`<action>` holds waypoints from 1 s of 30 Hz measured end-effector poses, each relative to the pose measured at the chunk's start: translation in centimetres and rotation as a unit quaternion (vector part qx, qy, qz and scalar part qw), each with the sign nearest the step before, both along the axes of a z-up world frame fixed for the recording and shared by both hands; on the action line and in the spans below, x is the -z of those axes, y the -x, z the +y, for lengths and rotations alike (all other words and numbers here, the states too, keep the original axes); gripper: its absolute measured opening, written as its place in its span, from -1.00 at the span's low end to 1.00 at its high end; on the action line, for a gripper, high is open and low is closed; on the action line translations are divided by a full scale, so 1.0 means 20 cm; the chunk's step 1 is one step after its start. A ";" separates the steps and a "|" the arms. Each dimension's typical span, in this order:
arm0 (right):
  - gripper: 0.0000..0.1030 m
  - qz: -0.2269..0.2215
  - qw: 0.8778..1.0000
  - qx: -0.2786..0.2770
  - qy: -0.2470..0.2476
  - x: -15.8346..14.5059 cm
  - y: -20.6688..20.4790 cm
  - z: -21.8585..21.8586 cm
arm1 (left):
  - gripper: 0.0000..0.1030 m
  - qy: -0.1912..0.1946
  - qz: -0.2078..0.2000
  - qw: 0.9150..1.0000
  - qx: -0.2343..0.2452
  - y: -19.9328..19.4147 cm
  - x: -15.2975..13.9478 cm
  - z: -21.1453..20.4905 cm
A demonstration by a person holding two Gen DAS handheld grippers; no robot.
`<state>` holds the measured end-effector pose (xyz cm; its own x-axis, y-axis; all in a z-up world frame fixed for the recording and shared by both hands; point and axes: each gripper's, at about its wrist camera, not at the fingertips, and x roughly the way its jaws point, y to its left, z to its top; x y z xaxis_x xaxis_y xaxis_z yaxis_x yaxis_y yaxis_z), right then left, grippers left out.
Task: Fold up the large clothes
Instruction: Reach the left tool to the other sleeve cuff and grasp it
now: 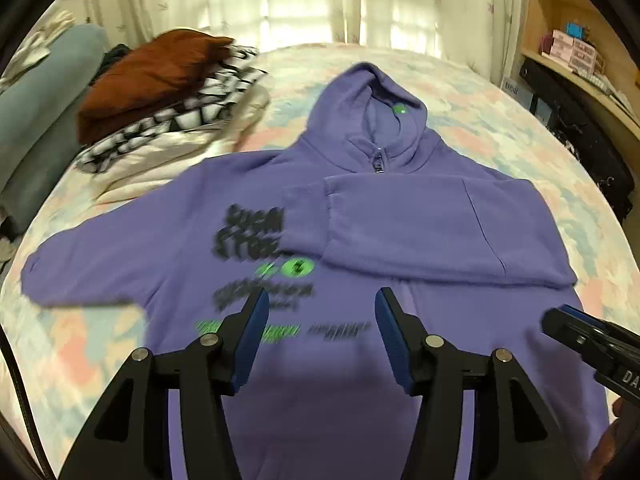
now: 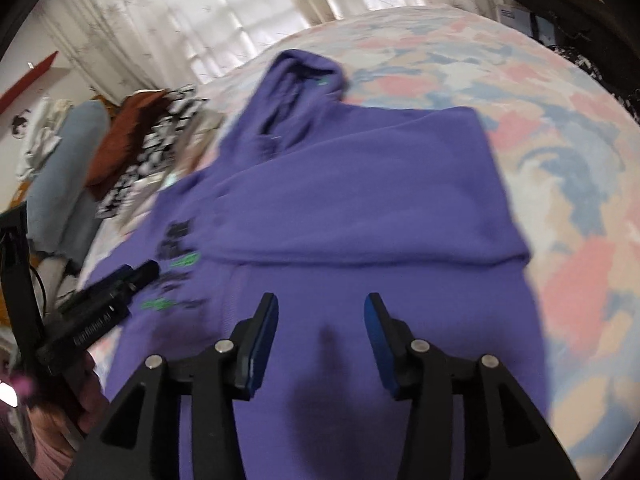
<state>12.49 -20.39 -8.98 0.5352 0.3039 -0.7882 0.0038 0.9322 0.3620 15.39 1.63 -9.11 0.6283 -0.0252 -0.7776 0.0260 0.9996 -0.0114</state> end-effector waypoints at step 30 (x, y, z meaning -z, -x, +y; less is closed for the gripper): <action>-0.01 -0.075 0.978 -0.185 0.068 -0.07 -0.05 1.42 | 0.49 0.190 -0.012 0.956 -0.221 0.24 0.30 1.81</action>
<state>13.54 8.08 -7.53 0.5215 0.3962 -0.7557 -0.3862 0.8993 0.2050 10.49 37.75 -15.13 0.6600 -0.0307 -0.7507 -0.3943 0.8363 -0.3809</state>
